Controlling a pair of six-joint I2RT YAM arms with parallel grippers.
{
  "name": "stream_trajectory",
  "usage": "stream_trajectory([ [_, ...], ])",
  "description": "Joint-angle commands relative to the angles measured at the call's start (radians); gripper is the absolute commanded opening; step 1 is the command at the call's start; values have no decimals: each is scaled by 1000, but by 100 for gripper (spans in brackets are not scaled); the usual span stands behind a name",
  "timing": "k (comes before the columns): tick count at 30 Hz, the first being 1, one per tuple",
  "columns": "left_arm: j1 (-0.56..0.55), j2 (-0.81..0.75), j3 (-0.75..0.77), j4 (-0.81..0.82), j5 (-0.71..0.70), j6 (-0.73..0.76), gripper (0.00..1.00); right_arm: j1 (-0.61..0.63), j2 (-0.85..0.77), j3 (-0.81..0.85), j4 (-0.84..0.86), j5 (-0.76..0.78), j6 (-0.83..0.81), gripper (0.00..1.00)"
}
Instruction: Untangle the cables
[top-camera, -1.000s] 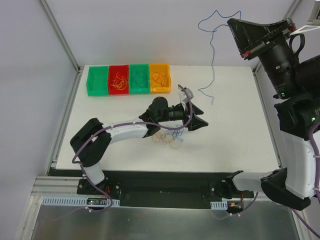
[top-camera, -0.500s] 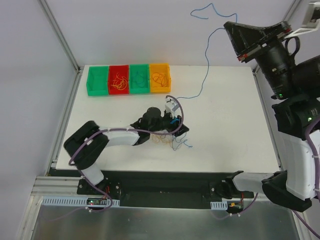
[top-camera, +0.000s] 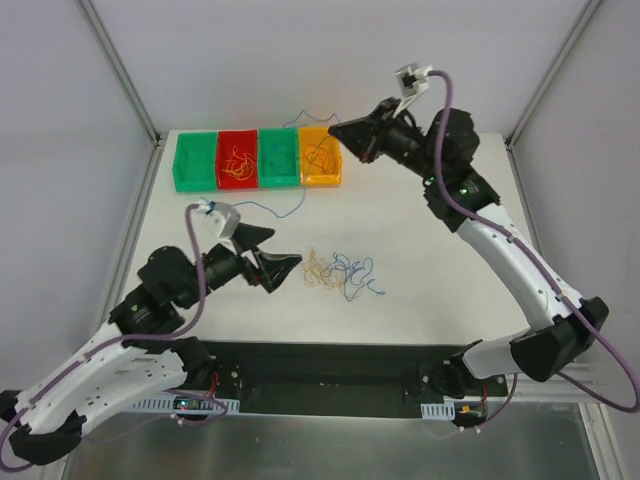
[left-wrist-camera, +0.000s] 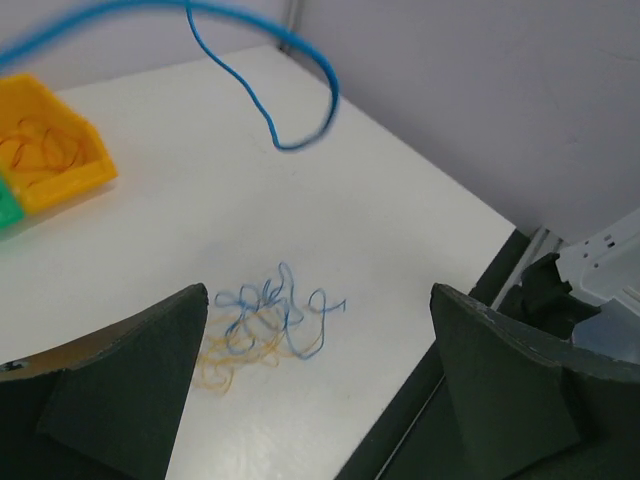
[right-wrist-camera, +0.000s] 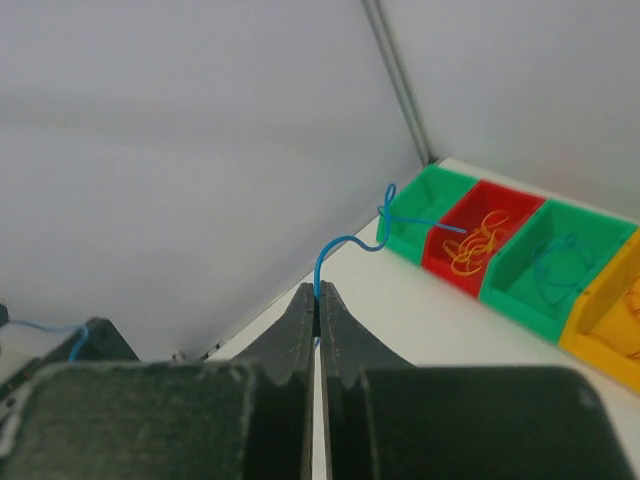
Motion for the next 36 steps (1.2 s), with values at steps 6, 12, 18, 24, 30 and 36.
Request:
stream_trajectory([
  [6, 10, -292, 60, -765, -538, -317, 91, 123, 162, -87, 373, -149, 81, 1],
  [12, 10, -191, 241, -854, -601, -183, 85, 157, 294, -116, 401, -206, 68, 1],
  [18, 10, 24, 305, -1115, -787, -363, 97, 90, 279, -175, 317, -108, 6, 0],
  [24, 10, 4, 220, -1031, -754, -387, 95, -147, 236, -250, 312, -132, 42, 1],
  [30, 13, 62, 149, -936, -730, -344, 98, -258, 167, -296, 301, -219, -6, 0],
  [36, 49, 260, 161, -950, -652, -338, 99, -320, 1, -346, 133, -45, -69, 0],
])
